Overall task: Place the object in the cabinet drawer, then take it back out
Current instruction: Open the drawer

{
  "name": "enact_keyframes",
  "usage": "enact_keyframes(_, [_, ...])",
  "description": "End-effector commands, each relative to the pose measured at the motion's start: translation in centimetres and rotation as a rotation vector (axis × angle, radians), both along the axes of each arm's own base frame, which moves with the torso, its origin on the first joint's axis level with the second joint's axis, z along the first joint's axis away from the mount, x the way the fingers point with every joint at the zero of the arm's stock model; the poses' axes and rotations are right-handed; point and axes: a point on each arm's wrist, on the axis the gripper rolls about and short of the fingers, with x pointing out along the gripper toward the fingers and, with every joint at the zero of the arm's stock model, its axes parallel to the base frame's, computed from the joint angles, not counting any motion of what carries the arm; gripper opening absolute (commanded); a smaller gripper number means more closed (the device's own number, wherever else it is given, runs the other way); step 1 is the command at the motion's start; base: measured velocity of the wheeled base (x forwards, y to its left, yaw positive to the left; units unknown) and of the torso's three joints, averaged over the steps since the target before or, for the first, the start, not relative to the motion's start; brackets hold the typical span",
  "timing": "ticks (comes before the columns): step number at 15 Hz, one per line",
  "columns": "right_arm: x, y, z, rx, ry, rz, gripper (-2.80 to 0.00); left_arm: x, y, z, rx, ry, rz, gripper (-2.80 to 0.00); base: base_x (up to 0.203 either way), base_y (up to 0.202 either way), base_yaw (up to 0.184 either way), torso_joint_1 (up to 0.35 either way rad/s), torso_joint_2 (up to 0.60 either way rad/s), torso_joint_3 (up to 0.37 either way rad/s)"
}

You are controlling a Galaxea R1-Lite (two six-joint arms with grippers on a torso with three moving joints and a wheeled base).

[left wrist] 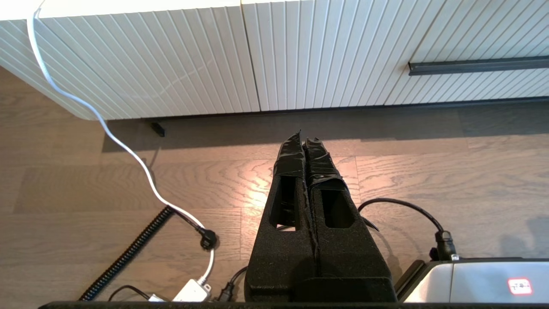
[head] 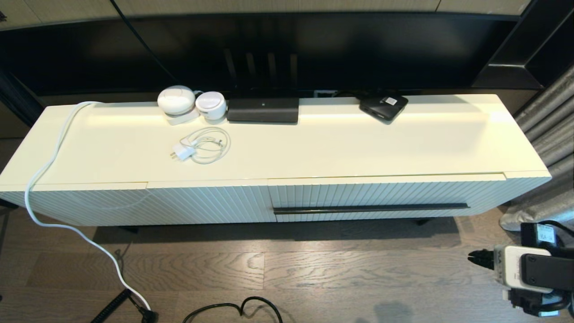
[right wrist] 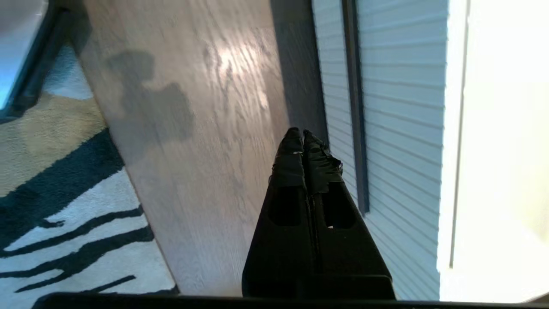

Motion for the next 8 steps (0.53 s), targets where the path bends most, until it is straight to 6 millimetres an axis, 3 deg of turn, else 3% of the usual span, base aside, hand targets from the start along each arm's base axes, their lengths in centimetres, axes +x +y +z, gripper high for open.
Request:
enact_keyframes(1, [0.6, 1.0, -1.2, -0.019, 0.05, 0.056, -2.8, 0.0, 0.0, 0.0, 0.0, 0.003, 0.0, -2.8, 0.0, 0.0, 0.0, 0.0, 0.0, 0.0])
enact_keyframes(5, [3.1, 2.9, -3.6, -0.038, 0.054, 0.092, -2.8, 0.0, 0.0, 0.0, 0.0, 0.003, 0.0, -2.8, 0.0, 0.0, 0.0, 0.0, 0.0, 0.0])
enact_keyframes(8, [5.1, 3.4, -4.1, 0.0, 0.019, 0.049, -2.8, 0.0, 0.0, 0.0, -0.001, 0.003, 0.0, -2.8, 0.0, 0.0, 0.0, 0.0, 0.0, 0.0])
